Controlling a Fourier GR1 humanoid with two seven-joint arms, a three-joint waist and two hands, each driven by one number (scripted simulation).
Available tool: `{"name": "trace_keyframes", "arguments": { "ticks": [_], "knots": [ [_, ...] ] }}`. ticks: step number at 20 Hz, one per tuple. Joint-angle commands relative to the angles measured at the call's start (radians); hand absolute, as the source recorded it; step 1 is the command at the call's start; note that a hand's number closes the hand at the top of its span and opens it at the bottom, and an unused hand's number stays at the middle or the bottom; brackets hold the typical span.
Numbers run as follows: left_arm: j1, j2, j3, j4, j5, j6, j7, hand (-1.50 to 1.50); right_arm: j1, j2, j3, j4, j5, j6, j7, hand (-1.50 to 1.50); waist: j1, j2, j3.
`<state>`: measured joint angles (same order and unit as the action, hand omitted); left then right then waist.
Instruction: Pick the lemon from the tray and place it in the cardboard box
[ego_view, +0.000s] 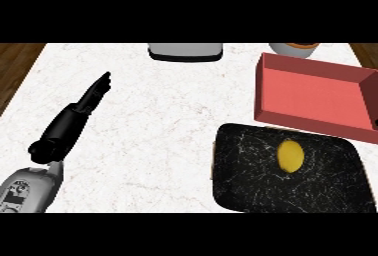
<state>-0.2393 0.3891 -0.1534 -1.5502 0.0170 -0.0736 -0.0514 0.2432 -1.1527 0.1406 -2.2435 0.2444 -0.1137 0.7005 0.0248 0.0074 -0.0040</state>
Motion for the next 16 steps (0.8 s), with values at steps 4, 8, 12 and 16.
{"name": "trace_keyframes", "arguments": {
  "ticks": [4, 8, 12, 16],
  "knots": [
    [-0.017, -0.005, 0.005, 0.068, -0.018, -0.028, -0.069, 0.0, -0.267, -0.005, 0.185, -0.044, -0.026, 0.219, 0.371, -1.5, 0.033, 0.007, 0.0],
    [-0.047, -0.013, 0.008, 0.047, -0.019, -0.025, -0.016, 0.0, -0.396, 0.127, 0.335, -0.012, 0.002, 0.269, 0.539, -1.5, 0.033, 0.004, 0.0],
    [-0.02, -0.013, 0.004, 0.01, -0.02, -0.035, -0.008, 0.0, -0.545, 0.27, 0.401, 0.161, 0.016, 0.3, 0.567, -1.5, 0.036, 0.001, 0.001],
    [0.011, -0.02, 0.02, 0.032, -0.025, -0.034, -0.033, 0.0, -0.59, 0.348, 0.444, 0.159, 0.015, 0.334, 0.646, -1.5, 0.0, -0.005, 0.002]
  ]
}}
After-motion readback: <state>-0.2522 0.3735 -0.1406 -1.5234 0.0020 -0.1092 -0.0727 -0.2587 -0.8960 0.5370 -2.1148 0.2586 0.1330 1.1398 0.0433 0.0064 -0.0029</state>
